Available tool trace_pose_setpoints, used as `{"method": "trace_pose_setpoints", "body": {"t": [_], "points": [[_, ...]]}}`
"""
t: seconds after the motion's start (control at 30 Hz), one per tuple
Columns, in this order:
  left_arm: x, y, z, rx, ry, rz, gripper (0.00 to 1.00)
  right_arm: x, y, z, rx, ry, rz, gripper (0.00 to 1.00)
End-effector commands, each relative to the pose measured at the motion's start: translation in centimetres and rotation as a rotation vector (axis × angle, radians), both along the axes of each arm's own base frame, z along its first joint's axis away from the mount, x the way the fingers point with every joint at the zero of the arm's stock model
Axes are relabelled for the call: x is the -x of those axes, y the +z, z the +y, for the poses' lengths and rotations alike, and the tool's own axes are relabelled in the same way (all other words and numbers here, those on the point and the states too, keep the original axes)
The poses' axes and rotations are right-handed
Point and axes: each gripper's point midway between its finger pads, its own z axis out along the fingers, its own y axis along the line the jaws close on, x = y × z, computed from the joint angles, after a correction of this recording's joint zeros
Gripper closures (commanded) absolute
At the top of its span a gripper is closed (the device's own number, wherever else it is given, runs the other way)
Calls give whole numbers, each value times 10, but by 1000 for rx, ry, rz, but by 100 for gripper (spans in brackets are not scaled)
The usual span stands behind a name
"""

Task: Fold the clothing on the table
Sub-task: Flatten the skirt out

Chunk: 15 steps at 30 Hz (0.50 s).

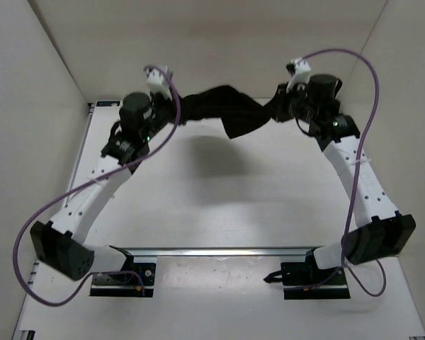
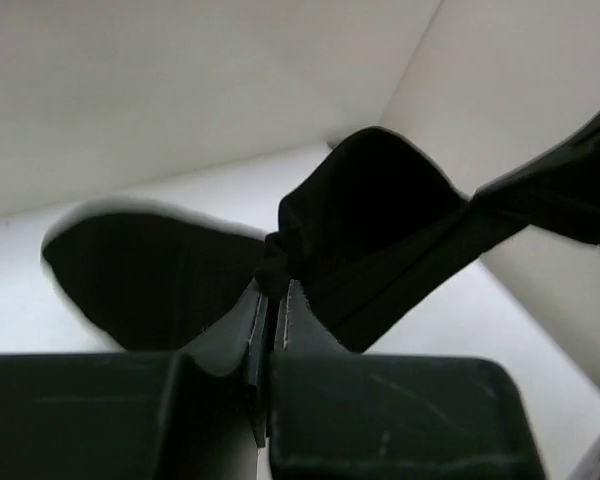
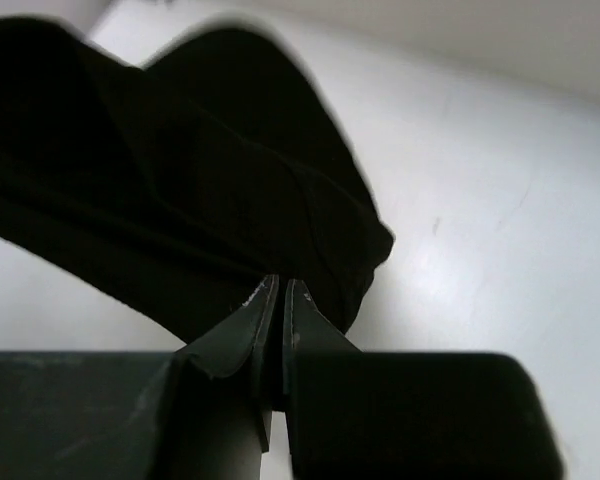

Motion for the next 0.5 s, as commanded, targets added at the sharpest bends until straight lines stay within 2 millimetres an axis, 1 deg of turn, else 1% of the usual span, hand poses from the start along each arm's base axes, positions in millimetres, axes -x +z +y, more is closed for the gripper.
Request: {"method": "trace_pose_setpoints", "body": {"t": [0.0, 0.03, 0.07, 0.1, 0.13, 0.17, 0.2, 0.23, 0.27, 0.3, 0.33, 0.37, 0.4, 0.43, 0.47], "points": [[17, -119, 41, -134, 112, 191, 100, 12, -102, -45, 105, -151, 185, 100], [34, -123, 41, -118, 102, 195, 100, 30, -129, -48, 120, -150, 235, 100], [55, -159, 46, -140, 95, 261, 100, 44, -135, -49, 118, -149, 242, 100], [71, -193, 50, -151, 86, 333, 100, 64, -172, -50, 136, -141, 333, 100], [96, -218, 50, -153, 47, 388, 100, 85, -193, -48, 127, -125, 382, 100], [115, -226, 51, -160, 16, 417, 100, 101, -197, -47, 123, -113, 402, 100], [133, -254, 56, -171, 10, 495, 100, 120, -219, -46, 117, -103, 475, 100], [150, -264, 56, -157, -12, 519, 100, 135, -229, -45, 97, -101, 504, 100], [163, -266, 59, -146, -25, 534, 100, 146, -229, -41, 79, -83, 511, 100], [176, -276, 63, -133, -31, 571, 100, 159, -234, -39, 51, -76, 535, 100], [183, -283, 68, -117, -17, 604, 100, 163, -237, -34, 23, -70, 545, 100], [184, -280, 71, -84, -13, 597, 100, 168, -239, -33, -10, -80, 562, 100], [186, -281, 74, -73, -2, 600, 100, 165, -236, -32, -28, -77, 545, 100], [185, -281, 74, -63, -1, 601, 100, 159, -238, -32, -59, -82, 557, 100], [179, -278, 76, -58, 13, 599, 100, 156, -233, -30, -89, -75, 556, 100]]}}
